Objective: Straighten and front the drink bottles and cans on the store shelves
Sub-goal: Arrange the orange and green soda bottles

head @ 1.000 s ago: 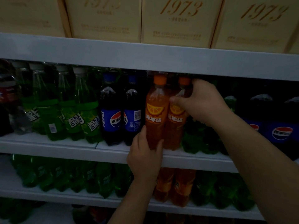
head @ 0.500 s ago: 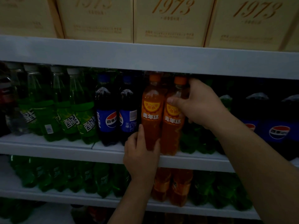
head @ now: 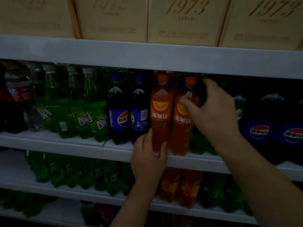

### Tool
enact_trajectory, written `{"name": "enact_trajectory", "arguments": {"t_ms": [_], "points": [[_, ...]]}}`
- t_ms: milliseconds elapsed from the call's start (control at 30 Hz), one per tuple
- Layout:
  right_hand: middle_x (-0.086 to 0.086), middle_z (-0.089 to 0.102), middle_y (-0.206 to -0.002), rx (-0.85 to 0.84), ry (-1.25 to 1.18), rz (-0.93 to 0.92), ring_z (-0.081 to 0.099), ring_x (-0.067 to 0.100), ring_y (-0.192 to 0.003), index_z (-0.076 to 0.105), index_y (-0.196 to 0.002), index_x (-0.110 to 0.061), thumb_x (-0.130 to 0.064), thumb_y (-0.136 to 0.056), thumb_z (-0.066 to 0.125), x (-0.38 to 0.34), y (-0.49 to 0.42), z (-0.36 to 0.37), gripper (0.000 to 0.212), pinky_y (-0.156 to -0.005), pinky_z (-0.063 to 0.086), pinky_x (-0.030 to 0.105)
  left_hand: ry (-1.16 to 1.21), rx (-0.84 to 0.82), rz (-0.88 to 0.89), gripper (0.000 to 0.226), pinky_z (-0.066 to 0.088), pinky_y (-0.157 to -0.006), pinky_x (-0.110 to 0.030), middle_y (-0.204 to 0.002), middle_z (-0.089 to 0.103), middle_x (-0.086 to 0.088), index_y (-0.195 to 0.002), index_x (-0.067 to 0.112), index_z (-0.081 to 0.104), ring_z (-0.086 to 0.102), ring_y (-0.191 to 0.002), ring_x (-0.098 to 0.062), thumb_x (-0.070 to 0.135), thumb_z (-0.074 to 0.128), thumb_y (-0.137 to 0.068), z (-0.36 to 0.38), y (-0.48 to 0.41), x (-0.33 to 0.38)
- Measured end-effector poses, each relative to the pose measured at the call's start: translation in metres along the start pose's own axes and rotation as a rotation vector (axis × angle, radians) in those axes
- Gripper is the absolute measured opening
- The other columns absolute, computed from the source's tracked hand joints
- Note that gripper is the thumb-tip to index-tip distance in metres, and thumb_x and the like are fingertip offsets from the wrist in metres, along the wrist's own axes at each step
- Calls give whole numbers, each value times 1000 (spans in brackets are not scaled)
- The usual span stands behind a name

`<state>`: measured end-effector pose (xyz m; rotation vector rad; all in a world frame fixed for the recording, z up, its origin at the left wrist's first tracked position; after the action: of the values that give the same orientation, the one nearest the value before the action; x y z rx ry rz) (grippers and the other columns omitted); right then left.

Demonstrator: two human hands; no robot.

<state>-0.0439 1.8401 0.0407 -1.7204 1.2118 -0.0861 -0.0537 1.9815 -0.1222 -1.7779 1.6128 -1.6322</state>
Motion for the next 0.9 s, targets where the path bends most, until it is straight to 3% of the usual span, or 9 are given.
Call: {"name": "enact_trajectory", "arguments": {"t_ms": [67, 100, 167, 233, 333, 467, 600, 767, 900], "points": [[4, 61, -112, 197, 85, -224, 50, 4, -97, 56, -119, -12, -35, -90, 60, -22, 26, 7, 38, -83, 35, 8, 45, 69, 3, 41, 44, -75, -20, -106, 60, -4, -118, 11, 59, 58, -92, -17, 39, 61, -86, -16, -6, -13], [4, 62, -109, 196, 76, -298, 51, 3, -93, 59, -115, -12, -34, -91, 58, -33, 34, 15, 33, -79, 36, 6, 50, 112, -13, 36, 46, -73, -22, -104, 60, -4, -114, 11, 60, 59, -90, -18, 36, 61, -87, -25, -13, -20], [2, 62, -110, 49, 36, -328, 56, 8, -93, 60, -115, -13, -38, -90, 56, -56, 33, 34, 35, -76, 44, 15, 16, 173, -51, 32, 48, -70, -27, -101, 61, -7, -109, 9, 61, 60, -88, -21, 32, 63, -86, -44, -31, -35], [0, 56, -120, -124, 75, -272, 56, 14, -101, 54, -123, -16, -43, -89, 53, -78, 19, 54, 44, -78, 50, 30, -29, 202, -51, 31, 41, -66, -22, -99, 61, -9, -108, 8, 62, 60, -86, -21, 31, 64, -86, -60, -56, -41], [4, 52, -118, -210, 106, -205, 55, 24, -101, 49, -122, -16, -40, -89, 51, -98, -7, 76, 41, -74, 45, 33, -38, 175, -15, 37, 32, -68, -16, -105, 59, -9, -114, 10, 60, 54, -91, -15, 35, 62, -87, -79, -100, -37], [12, 55, -104, -173, 109, -51, 56, 27, -85, 48, -109, -12, -36, -89, 55, -109, -27, 92, 32, -61, 35, 29, -80, 50, 17, 53, 37, -72, -24, -122, 54, -9, -129, 13, 49, 53, -103, -19, 41, 60, -85, -92, -146, -33], [11, 59, -98, -208, 113, -13, 46, 18, -72, 55, -106, -12, -40, -87, 60, -114, -36, 100, 34, -54, 36, 26, -77, -138, 37, 55, 51, -69, -33, -109, 58, -4, -117, 22, 51, 57, -92, -21, 57, 57, -76, -93, -170, -36], [10, 61, -109, -265, 95, 12, 59, 29, -97, 53, -119, -21, -31, -82, 67, -110, -40, 96, 41, -77, 51, 39, -60, -288, 58, 70, 49, -68, -30, -108, 60, -5, -115, 17, 54, 58, -91, -18, 53, 79, -60, -96, -182, -45], [7, 59, -117, -366, 29, 79, 57, 27, -102, 49, -124, -23, -28, -83, 66, -105, -42, 87, 45, -82, 53, 39, 65, -425, 96, 68, 40, -65, -13, -116, 62, 0, -126, 20, 52, 52, -91, -5, 41, 80, -67, -107, -191, -55]]}}
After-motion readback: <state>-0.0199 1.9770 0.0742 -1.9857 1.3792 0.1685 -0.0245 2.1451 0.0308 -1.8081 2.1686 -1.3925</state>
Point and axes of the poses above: each hand's wrist, its own y-axis away from the middle knuckle, its own z-axis out of the palm, x = y × z, the point moved 1 cm from there along -y, towards the middle knuckle
